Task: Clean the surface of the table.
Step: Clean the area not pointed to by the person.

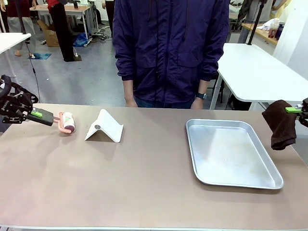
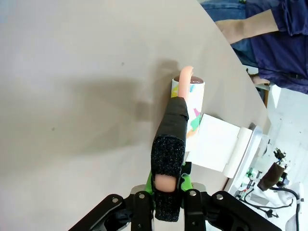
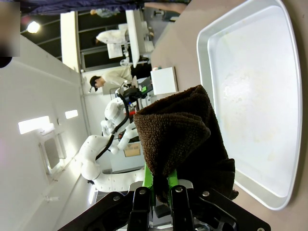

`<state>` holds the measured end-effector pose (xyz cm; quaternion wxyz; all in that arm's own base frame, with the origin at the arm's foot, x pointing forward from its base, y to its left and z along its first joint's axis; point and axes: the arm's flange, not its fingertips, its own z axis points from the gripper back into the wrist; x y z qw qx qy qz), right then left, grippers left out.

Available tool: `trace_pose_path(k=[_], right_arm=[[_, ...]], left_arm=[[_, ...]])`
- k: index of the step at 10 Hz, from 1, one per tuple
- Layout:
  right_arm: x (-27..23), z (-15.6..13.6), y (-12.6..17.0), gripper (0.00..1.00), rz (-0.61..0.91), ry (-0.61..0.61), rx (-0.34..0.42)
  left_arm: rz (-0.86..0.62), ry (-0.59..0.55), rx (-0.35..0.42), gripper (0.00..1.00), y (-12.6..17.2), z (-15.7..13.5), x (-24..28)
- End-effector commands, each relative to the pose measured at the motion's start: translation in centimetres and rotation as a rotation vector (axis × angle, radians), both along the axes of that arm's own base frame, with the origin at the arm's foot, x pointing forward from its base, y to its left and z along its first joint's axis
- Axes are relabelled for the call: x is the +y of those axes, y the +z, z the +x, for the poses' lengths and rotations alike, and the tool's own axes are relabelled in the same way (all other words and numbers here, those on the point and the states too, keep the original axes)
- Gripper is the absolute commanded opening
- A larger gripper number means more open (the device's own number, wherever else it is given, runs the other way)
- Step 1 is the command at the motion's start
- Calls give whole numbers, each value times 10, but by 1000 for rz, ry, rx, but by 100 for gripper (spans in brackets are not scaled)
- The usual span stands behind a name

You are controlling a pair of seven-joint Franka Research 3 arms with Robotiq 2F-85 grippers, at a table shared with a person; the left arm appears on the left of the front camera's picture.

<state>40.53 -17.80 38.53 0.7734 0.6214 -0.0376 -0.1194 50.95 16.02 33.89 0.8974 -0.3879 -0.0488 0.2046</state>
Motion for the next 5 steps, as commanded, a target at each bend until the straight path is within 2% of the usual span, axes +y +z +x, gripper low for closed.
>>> trace_pose_path(k=[1, 3, 5], right_arm=[[1, 1, 5, 13, 1, 4, 0], [1, 1, 5, 13, 1, 4, 0], [1, 1, 5, 13, 1, 4, 0]], left_arm=[[37, -17, 56, 21, -26, 8, -2], [-27, -27, -31, 21, -12, 6, -1], [-169, -63, -196, 21, 22, -23, 12]])
